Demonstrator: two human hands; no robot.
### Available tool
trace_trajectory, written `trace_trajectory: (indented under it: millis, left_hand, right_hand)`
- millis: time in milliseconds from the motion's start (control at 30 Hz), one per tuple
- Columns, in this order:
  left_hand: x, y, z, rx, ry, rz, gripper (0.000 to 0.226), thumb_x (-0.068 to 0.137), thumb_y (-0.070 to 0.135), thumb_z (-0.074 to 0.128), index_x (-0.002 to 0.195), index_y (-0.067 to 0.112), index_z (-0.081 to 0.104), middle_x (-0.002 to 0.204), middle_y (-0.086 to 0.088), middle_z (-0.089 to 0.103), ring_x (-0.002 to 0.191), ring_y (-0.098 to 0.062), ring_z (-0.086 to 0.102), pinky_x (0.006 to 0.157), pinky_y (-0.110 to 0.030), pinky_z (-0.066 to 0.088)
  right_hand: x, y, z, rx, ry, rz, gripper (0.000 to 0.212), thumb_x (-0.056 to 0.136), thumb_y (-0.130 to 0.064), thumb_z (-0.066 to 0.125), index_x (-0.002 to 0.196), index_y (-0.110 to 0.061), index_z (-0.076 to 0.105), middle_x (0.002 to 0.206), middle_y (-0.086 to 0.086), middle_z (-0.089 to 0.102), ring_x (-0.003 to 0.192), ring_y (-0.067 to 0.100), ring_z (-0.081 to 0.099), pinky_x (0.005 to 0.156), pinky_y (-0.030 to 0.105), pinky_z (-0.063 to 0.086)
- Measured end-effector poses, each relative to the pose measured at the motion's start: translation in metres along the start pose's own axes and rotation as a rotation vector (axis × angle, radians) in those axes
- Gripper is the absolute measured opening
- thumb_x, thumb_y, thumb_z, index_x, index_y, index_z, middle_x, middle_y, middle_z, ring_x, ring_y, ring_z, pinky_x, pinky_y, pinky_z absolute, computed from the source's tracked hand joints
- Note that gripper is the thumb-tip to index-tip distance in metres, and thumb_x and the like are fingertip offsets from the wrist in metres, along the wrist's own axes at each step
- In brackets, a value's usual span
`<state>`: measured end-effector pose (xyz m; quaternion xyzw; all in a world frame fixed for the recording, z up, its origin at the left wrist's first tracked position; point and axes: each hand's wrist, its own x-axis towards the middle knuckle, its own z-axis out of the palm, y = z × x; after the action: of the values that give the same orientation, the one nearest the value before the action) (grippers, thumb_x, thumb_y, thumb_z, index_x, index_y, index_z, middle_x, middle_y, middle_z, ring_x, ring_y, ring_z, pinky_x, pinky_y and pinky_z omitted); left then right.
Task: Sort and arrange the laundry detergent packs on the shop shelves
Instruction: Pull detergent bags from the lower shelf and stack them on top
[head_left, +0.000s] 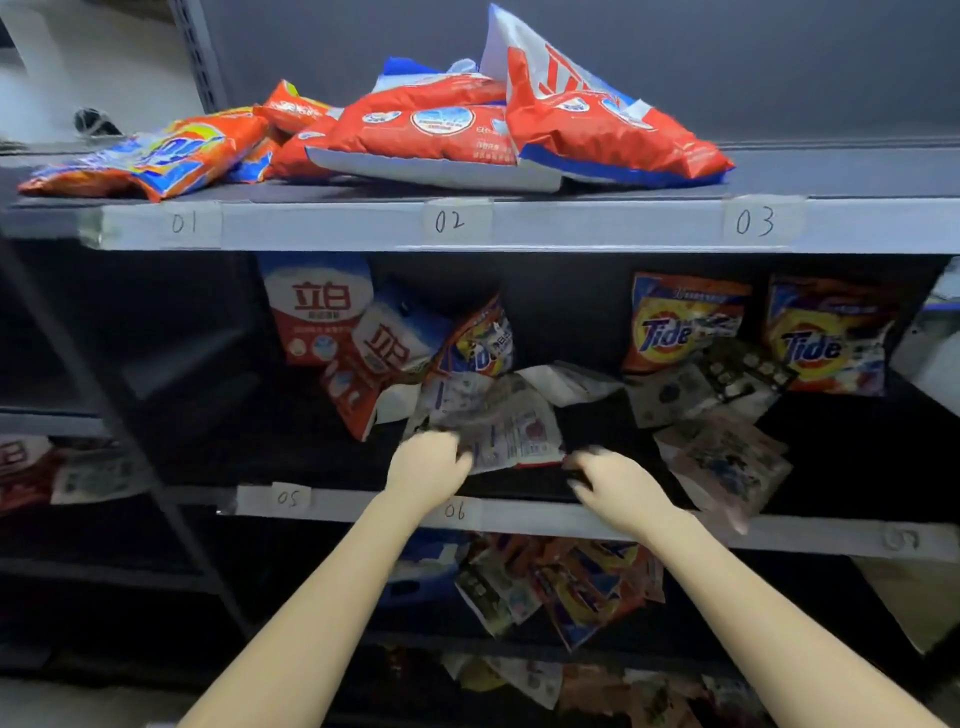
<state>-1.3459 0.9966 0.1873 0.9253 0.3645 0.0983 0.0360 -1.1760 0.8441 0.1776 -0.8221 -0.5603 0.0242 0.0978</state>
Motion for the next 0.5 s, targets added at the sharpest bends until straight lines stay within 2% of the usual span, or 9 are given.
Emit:
trace_trajectory:
  millis: [33, 133, 233, 300, 367, 400, 433, 467, 500]
  left_hand:
    - [0.007, -0.01, 0.005, -0.018, -0.032, -0.013, 0.025, 0.095, 0.027, 0.043, 0.097, 0.007, 0.058, 0.102, -0.012, 0.062, 0.097, -0.029, 0.058, 0.073, -0.031, 0.041]
    - [0.031, -0.032, 0.022, -0.019, -0.091, -0.013, 0.029, 0.098, 0.025, 0.04, 0.117, 0.008, 0.056, 0.118, -0.012, 0.058, 0.106, -0.028, 0.055, 0.08, -0.031, 0.043]
    - [0.05, -0.048, 0.046, -0.055, -0.14, -0.037, 0.032, 0.099, 0.028, 0.038, 0.123, 0.013, 0.053, 0.128, -0.009, 0.05, 0.119, -0.027, 0.046, 0.092, -0.033, 0.042]
    - [0.058, -0.056, 0.063, -0.052, -0.12, -0.004, 0.032, 0.099, 0.029, 0.038, 0.124, 0.016, 0.052, 0.132, -0.007, 0.047, 0.125, -0.026, 0.04, 0.097, -0.034, 0.039]
    - [0.063, -0.065, 0.078, -0.051, -0.082, 0.02, 0.033, 0.099, 0.032, 0.037, 0.124, 0.019, 0.052, 0.134, -0.004, 0.048, 0.127, -0.025, 0.039, 0.097, -0.034, 0.038]
    - [0.067, -0.069, 0.085, -0.063, -0.052, 0.034, 0.033, 0.098, 0.033, 0.037, 0.124, 0.02, 0.053, 0.132, -0.002, 0.049, 0.126, -0.024, 0.04, 0.096, -0.033, 0.038]
    - [0.07, -0.073, 0.09, -0.095, -0.015, 0.046, 0.033, 0.097, 0.034, 0.038, 0.121, 0.02, 0.056, 0.129, -0.001, 0.052, 0.122, -0.023, 0.044, 0.093, -0.032, 0.039]
    - [0.072, -0.075, 0.092, -0.135, 0.021, 0.054, 0.033, 0.095, 0.035, 0.038, 0.115, 0.019, 0.06, 0.123, -0.001, 0.056, 0.117, -0.023, 0.049, 0.09, -0.032, 0.041]
    - [0.073, -0.076, 0.093, -0.176, 0.055, 0.058, 0.037, 0.092, 0.038, 0.037, 0.108, 0.018, 0.064, 0.115, -0.002, 0.061, 0.109, -0.025, 0.055, 0.086, -0.033, 0.044]
  right_hand:
    - [0.01, -0.003, 0.007, -0.005, -0.013, -0.009, 0.034, 0.096, -0.021, 0.046, 0.129, -0.016, 0.051, 0.13, 0.006, 0.052, 0.114, 0.023, 0.053, 0.09, 0.033, 0.047]
    - [0.041, -0.016, 0.025, -0.065, -0.01, -0.052, 0.044, 0.094, -0.009, 0.045, 0.137, -0.016, 0.043, 0.145, 0.004, 0.037, 0.128, 0.024, 0.04, 0.098, 0.033, 0.041]
    - [0.069, -0.024, 0.041, -0.133, -0.024, -0.052, 0.063, 0.09, 0.006, 0.042, 0.147, -0.019, 0.027, 0.156, 0.0, 0.017, 0.143, 0.021, 0.018, 0.114, 0.033, 0.025]
    - [0.082, -0.025, 0.049, -0.178, -0.043, -0.045, 0.073, 0.088, 0.01, 0.042, 0.15, -0.02, 0.018, 0.159, -0.001, 0.008, 0.146, 0.02, 0.008, 0.118, 0.031, 0.012]
    - [0.089, -0.025, 0.057, -0.207, 0.033, -0.059, 0.076, 0.081, 0.009, 0.056, 0.148, -0.014, 0.027, 0.157, 0.006, 0.018, 0.145, 0.024, 0.018, 0.117, 0.032, 0.015]
    - [0.093, -0.025, 0.061, -0.233, 0.102, -0.081, 0.077, 0.069, 0.006, 0.072, 0.139, -0.009, 0.043, 0.149, 0.012, 0.036, 0.138, 0.027, 0.036, 0.112, 0.035, 0.028]
    - [0.098, -0.024, 0.065, -0.267, 0.153, -0.091, 0.08, 0.049, 0.001, 0.086, 0.124, -0.007, 0.06, 0.133, 0.014, 0.056, 0.122, 0.028, 0.055, 0.1, 0.036, 0.044]
    - [0.103, -0.022, 0.07, -0.304, 0.19, -0.091, 0.08, 0.033, -0.002, 0.092, 0.11, -0.009, 0.07, 0.116, 0.011, 0.067, 0.106, 0.027, 0.066, 0.086, 0.036, 0.052]
    - [0.107, -0.021, 0.073, -0.315, 0.202, -0.083, 0.078, 0.026, -0.003, 0.092, 0.101, -0.01, 0.074, 0.106, 0.009, 0.071, 0.096, 0.025, 0.069, 0.077, 0.036, 0.056]
